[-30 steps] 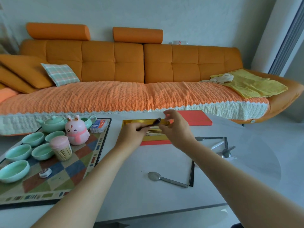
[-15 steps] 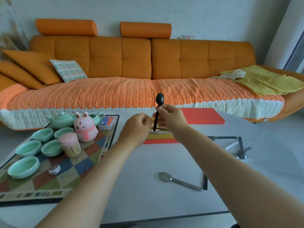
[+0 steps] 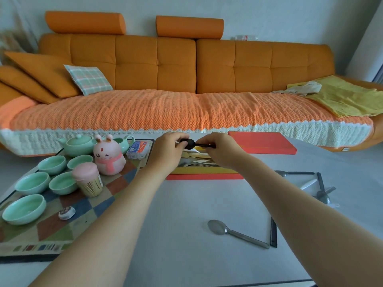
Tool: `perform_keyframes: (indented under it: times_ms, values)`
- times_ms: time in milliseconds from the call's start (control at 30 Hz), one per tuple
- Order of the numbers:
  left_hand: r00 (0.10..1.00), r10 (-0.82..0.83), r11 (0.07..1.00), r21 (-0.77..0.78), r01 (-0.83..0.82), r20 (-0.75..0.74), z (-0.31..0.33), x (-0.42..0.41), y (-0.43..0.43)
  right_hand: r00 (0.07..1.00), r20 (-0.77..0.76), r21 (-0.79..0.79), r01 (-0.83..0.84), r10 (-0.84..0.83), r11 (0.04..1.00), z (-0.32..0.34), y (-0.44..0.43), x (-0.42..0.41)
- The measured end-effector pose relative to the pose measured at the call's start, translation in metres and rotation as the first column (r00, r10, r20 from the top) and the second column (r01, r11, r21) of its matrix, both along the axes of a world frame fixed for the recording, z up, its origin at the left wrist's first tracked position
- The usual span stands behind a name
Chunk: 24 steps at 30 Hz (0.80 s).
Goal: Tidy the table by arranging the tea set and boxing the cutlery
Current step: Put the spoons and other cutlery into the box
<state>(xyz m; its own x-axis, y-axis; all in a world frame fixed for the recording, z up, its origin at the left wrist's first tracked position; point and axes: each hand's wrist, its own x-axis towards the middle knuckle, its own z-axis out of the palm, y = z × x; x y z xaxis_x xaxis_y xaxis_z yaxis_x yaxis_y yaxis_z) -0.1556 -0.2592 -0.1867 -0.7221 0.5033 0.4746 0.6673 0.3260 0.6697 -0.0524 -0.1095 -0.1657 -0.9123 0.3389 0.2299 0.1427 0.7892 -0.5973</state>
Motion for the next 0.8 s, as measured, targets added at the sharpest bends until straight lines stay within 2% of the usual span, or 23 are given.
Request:
perform_keyframes:
  times_ms: [133, 233, 367, 467, 567, 667, 800]
  values:
    - [1.000, -0.003, 0.994, -0.110, 0.000, -0.024, -0.007, -0.010, 0.002, 0.997, -0.001, 0.055, 0.072, -0.072, 0.996, -0.008, 0.011, -0.013]
    - [0.989, -0.068, 0.970, -0.239, 0.034, -0.134, -0.010, -0.011, 0.001, 0.988, 0.075, 0.107, 0.127, -0.136, 0.986, -0.012, 0.022, -0.021]
    - [0.970, -0.200, 0.895, -0.429, 0.124, -0.137, -0.015, -0.006, 0.006, 0.954, 0.240, 0.262, 0.113, -0.178, 0.958, -0.018, 0.030, -0.028]
    - [0.968, -0.205, 0.822, -0.562, 0.092, -0.142, -0.019, -0.005, 0.013, 0.954, 0.232, 0.283, 0.122, -0.191, 0.951, -0.020, 0.031, -0.026]
    - [0.972, -0.202, 0.810, -0.579, 0.095, -0.123, -0.018, -0.004, 0.015, 0.974, 0.177, 0.245, 0.098, -0.144, 0.964, -0.017, 0.028, -0.023]
    - [0.973, -0.208, 0.798, -0.593, 0.110, -0.099, -0.015, -0.001, 0.015, 0.971, 0.226, 0.295, 0.011, -0.080, 0.955, -0.017, 0.023, -0.020]
    - [0.976, -0.204, 0.816, -0.565, 0.124, -0.081, -0.014, 0.003, 0.012, 0.966, 0.248, 0.273, 0.003, -0.074, 0.962, -0.017, 0.024, -0.008]
